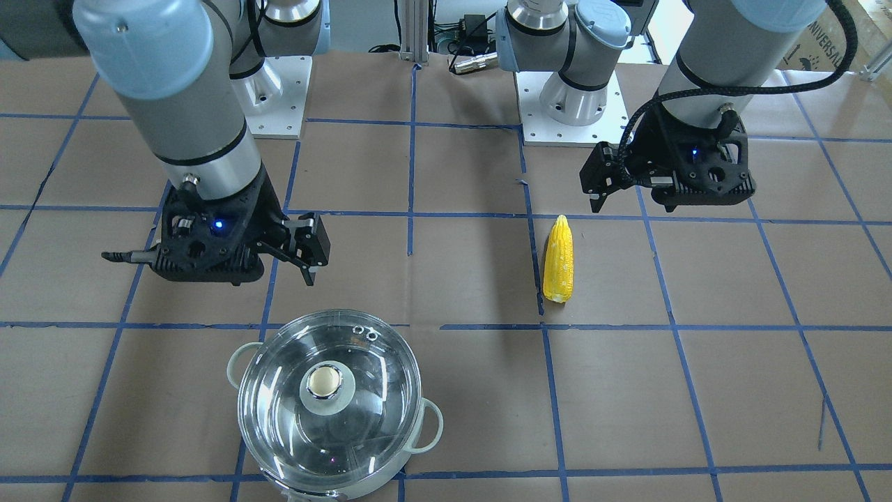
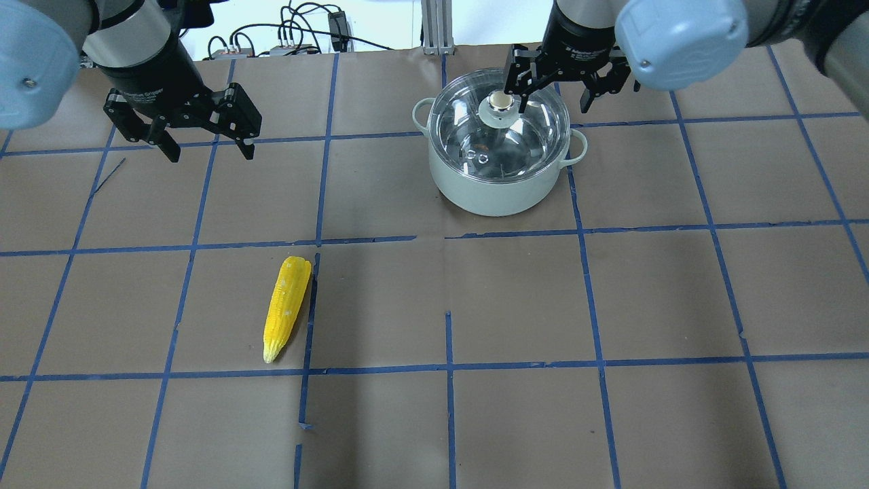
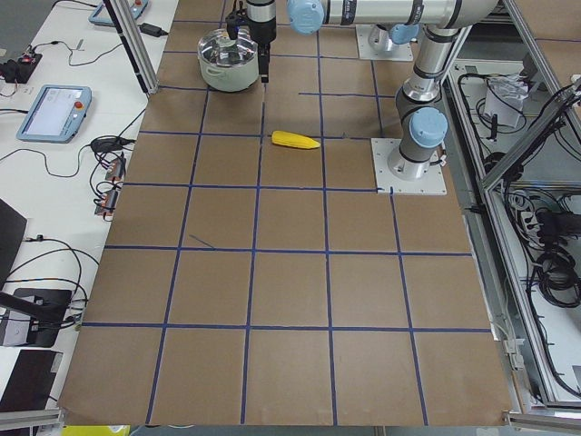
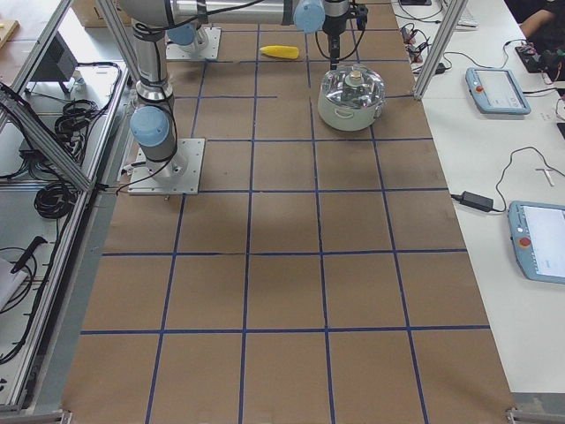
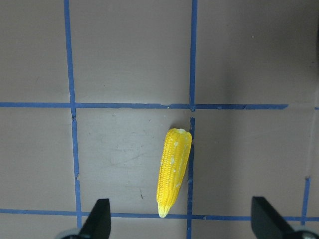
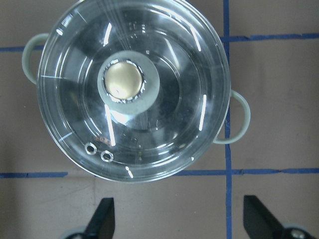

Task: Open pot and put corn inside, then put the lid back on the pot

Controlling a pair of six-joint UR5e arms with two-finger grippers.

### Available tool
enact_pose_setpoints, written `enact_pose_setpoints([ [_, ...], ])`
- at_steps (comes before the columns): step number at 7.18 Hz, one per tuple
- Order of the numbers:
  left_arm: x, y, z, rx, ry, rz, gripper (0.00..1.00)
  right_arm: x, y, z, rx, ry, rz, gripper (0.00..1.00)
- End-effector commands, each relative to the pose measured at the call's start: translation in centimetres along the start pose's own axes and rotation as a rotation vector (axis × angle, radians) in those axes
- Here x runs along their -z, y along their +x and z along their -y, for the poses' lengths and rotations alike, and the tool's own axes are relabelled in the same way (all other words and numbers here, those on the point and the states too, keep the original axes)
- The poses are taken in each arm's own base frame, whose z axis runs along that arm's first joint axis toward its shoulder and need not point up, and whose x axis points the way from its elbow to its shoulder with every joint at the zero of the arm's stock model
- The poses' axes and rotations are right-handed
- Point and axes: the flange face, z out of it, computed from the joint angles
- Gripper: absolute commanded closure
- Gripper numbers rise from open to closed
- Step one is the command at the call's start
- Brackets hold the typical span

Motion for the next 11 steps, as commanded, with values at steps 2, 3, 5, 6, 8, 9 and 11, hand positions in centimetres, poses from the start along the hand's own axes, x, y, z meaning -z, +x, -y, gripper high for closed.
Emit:
enact_pose_setpoints([
  [2, 0.1, -0.1, -0.8, -0.019, 0.0, 0.012, 0.0, -3.5, -2.6, 5.1, -0.015, 0.011, -0.004, 0.0],
  [3, -0.8, -0.2, -0.9, -0.021, -0.012, 0.01, 0.0, -5.7, -3.0, 6.5, -0.038, 0.018, -0.002, 0.0],
  [5, -2.0, -0.6, -1.0, -0.02, -0.035, 0.006, 0.0, -9.0, -4.2, 8.1, -0.074, 0.037, -0.001, 0.0],
  [6, -3.1, -1.2, -0.7, -0.013, -0.057, 0.004, 0.0, -9.2, -4.1, 8.1, -0.113, 0.032, -0.014, 0.01],
  [8, -7.0, -0.9, -1.1, -0.007, -0.093, -0.007, 0.0, -10.0, -4.0, 8.3, -0.113, 0.031, -0.026, 0.04],
  [9, -9.3, -0.7, -1.6, -0.011, -0.079, -0.006, 0.0, -10.2, -3.9, 8.1, -0.114, 0.024, -0.029, 0.05],
  [11, -14.3, -0.3, -3.2, -0.056, -0.064, -0.007, 0.0, -10.9, -5.7, 6.9, -0.087, 0.001, -0.03, 0.07],
])
